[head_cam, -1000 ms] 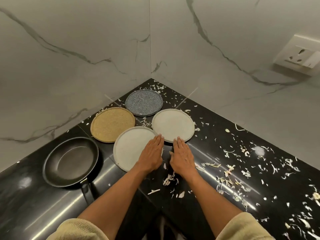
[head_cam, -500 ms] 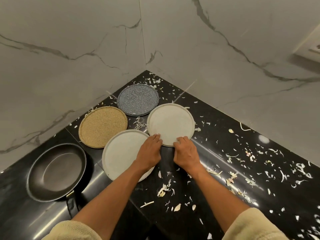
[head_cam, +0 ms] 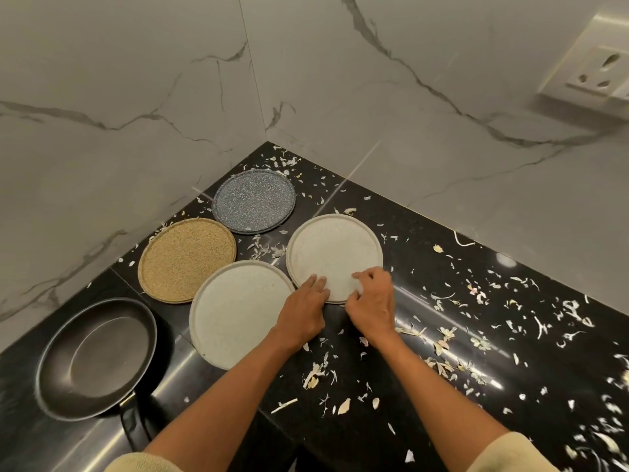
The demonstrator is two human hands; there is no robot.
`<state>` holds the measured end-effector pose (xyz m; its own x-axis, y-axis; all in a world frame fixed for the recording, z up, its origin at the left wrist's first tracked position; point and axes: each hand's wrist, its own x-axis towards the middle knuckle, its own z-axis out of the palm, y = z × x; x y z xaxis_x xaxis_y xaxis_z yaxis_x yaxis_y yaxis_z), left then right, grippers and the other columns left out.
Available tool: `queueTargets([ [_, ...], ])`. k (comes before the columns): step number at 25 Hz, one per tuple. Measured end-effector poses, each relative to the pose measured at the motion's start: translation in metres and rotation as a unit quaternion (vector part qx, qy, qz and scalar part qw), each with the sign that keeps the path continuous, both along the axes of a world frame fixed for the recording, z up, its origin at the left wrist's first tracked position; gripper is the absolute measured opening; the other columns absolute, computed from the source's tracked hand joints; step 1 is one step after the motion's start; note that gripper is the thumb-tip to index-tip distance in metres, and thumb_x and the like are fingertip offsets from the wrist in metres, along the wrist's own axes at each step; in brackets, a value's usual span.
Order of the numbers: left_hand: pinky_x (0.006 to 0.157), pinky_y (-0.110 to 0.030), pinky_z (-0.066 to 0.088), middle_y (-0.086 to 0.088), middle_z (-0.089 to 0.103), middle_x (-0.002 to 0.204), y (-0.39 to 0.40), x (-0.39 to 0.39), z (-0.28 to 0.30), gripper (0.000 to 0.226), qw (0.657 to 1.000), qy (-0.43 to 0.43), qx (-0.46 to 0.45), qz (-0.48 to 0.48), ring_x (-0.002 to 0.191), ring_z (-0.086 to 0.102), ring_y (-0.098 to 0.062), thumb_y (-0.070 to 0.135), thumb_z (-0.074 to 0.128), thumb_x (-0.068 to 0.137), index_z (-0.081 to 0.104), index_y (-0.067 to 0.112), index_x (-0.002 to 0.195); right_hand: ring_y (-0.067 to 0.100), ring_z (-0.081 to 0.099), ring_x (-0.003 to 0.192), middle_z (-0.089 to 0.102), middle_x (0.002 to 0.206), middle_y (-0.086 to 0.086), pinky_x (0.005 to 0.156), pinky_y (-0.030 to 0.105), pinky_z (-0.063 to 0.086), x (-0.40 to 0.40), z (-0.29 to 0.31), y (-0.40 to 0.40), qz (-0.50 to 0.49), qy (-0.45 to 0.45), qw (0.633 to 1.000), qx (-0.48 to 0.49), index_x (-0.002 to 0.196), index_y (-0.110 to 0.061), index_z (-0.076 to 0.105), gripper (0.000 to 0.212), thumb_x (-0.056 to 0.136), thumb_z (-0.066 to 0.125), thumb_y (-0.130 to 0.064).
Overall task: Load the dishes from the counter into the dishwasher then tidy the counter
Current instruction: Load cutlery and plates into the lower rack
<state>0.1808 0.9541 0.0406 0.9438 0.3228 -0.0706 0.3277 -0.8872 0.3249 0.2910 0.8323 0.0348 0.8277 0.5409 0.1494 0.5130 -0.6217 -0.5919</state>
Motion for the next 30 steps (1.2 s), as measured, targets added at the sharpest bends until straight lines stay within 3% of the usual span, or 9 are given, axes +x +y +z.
queueTargets([
  [3, 0.115, -0.04, 0.034, -0.008, 0.037, 0.157, -0.009, -0.001, -0.001, 0.047, 1.0, 0.002, -0.004, 0.005, 0.148, 0.026, -0.027, 0.004, 0.052, 0.089, 0.057, 0.008, 0.136, 0.024, 0.042, 0.112, 0.043, 0.122, 0.008, 0.088, 0.031, 0.04, 0.013, 0.014, 0.004, -0.139, 0.148, 0.979, 0.014, 0.128, -0.008, 0.053, 0.052, 0.077, 0.064, -0.006],
  [6, 0.117, -0.039, 0.032, -0.008, 0.037, 0.157, -0.016, -0.005, -0.005, 0.045, 1.0, -0.004, -0.011, 0.009, 0.149, 0.024, -0.027, 0.006, 0.052, 0.09, 0.058, 0.008, 0.135, 0.028, 0.049, 0.112, 0.049, 0.124, 0.011, 0.087, 0.035, 0.044, 0.027, 0.026, 0.01, -0.218, 0.24, 0.945, 0.048, 0.126, -0.007, 0.051, 0.048, 0.08, 0.064, -0.008],
  [9, 0.12, -0.037, 0.028, -0.008, 0.036, 0.157, -0.018, -0.011, -0.007, 0.046, 1.0, -0.017, -0.017, 0.013, 0.15, 0.022, -0.025, 0.004, 0.052, 0.091, 0.056, 0.007, 0.137, 0.029, 0.064, 0.094, 0.067, 0.097, 0.008, 0.069, 0.037, 0.054, 0.036, 0.036, 0.009, -0.271, 0.288, 0.913, 0.1, 0.095, -0.006, 0.069, 0.02, 0.078, 0.059, -0.002],
  [12, 0.12, -0.035, 0.026, -0.007, 0.036, 0.157, -0.016, -0.014, -0.008, 0.046, 0.999, -0.035, -0.034, 0.015, 0.15, 0.022, -0.024, 0.003, 0.051, 0.093, 0.055, 0.008, 0.138, 0.031, 0.069, 0.077, 0.066, 0.069, 0.001, 0.063, 0.048, 0.061, 0.036, 0.042, 0.002, -0.257, 0.289, 0.913, 0.129, 0.072, -0.009, 0.073, 0.013, 0.076, 0.062, -0.002],
  [16, 0.116, -0.035, 0.033, -0.009, 0.05, 0.147, -0.013, -0.013, 0.019, 0.038, 0.991, -0.088, -0.093, 0.027, 0.141, 0.04, -0.025, 0.003, 0.055, 0.092, 0.063, 0.007, 0.129, 0.022, 0.07, 0.068, 0.07, 0.062, 0.0, 0.072, 0.042, 0.061, 0.035, 0.07, -0.004, -0.205, 0.234, 0.935, 0.169, 0.07, -0.018, 0.076, 0.012, 0.076, 0.074, -0.008],
  [19, 0.108, -0.02, 0.035, -0.012, 0.062, 0.134, -0.007, -0.005, 0.057, 0.039, 0.973, -0.165, -0.154, 0.053, 0.126, 0.056, -0.026, -0.004, 0.06, 0.088, 0.065, 0.003, 0.126, 0.007, 0.07, 0.067, 0.072, 0.068, -0.012, 0.074, 0.035, 0.062, 0.03, 0.099, -0.009, -0.153, 0.177, 0.95, 0.209, 0.082, -0.024, 0.079, 0.015, 0.075, 0.08, -0.01],
  [22, 0.112, -0.025, 0.034, -0.016, 0.056, 0.14, 0.006, 0.005, 0.084, 0.056, 0.961, -0.248, -0.101, 0.064, 0.131, 0.053, -0.028, -0.008, 0.064, 0.086, 0.052, 0.003, 0.14, 0.003, 0.069, 0.064, 0.07, 0.07, -0.018, 0.069, 0.027, 0.061, 0.019, 0.122, -0.016, -0.086, 0.09, 0.966, 0.226, 0.085, -0.023, 0.08, 0.019, 0.076, 0.079, -0.007],
  [25, 0.117, -0.021, 0.028, -0.016, 0.049, 0.147, 0.015, 0.016, 0.117, 0.061, 0.947, -0.318, -0.041, 0.032, 0.138, 0.045, -0.025, -0.008, 0.062, 0.087, 0.045, 0.001, 0.145, 0.005, 0.064, 0.06, 0.071, 0.072, -0.009, 0.061, 0.02, 0.056, 0.008, 0.137, -0.029, -0.026, -0.054, 0.974, 0.219, 0.084, -0.017, 0.081, 0.016, 0.076, 0.077, -0.004],
  [30, 0.101, -0.036, 0.051, -0.012, 0.068, 0.124, 0.008, 0.008, 0.15, 0.045, 0.933, -0.353, 0.005, -0.067, 0.116, 0.064, -0.026, -0.007, 0.072, 0.081, 0.067, 0.005, 0.124, 0.017, 0.056, 0.062, 0.065, 0.07, 0.001, 0.057, 0.031, 0.049, -0.012, 0.148, -0.061, 0.028, -0.202, 0.963, 0.174, 0.084, -0.01, 0.078, 0.016, 0.074, 0.074, 0.002],
])
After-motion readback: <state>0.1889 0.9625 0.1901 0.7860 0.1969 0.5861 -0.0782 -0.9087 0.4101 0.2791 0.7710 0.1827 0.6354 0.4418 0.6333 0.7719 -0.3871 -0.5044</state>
